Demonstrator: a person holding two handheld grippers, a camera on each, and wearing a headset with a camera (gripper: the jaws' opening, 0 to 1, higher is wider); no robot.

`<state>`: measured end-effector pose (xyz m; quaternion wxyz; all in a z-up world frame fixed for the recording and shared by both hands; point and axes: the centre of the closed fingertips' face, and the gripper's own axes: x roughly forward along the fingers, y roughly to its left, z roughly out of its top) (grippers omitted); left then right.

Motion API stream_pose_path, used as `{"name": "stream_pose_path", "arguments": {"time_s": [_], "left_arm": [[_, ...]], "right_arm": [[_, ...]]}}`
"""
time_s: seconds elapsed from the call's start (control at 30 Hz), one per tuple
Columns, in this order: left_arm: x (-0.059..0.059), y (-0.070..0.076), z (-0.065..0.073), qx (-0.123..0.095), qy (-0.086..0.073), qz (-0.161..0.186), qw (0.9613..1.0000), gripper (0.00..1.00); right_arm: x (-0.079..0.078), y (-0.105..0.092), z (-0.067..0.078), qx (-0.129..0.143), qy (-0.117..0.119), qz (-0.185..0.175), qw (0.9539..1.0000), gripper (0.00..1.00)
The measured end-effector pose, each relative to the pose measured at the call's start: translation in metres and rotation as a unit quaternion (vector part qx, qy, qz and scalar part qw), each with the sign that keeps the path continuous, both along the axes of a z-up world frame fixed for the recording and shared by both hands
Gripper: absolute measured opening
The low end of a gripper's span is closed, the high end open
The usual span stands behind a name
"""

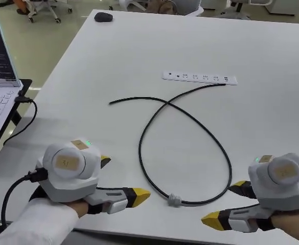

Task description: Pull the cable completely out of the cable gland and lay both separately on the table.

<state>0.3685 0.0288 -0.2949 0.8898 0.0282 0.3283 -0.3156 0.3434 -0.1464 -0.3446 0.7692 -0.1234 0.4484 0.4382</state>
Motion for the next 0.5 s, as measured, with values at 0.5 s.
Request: {"name": "stream_pose_path", "arguments": {"time_s": [0.5], "left_arm": [[-0.002, -0.003, -0.001, -0.001, 0.003, -0.006, 1.0, 0.73]], "right_arm": [[0.008, 0.018, -0.022, -0.009, 0.005, 0.065, 0.9978, 0.64]]}}
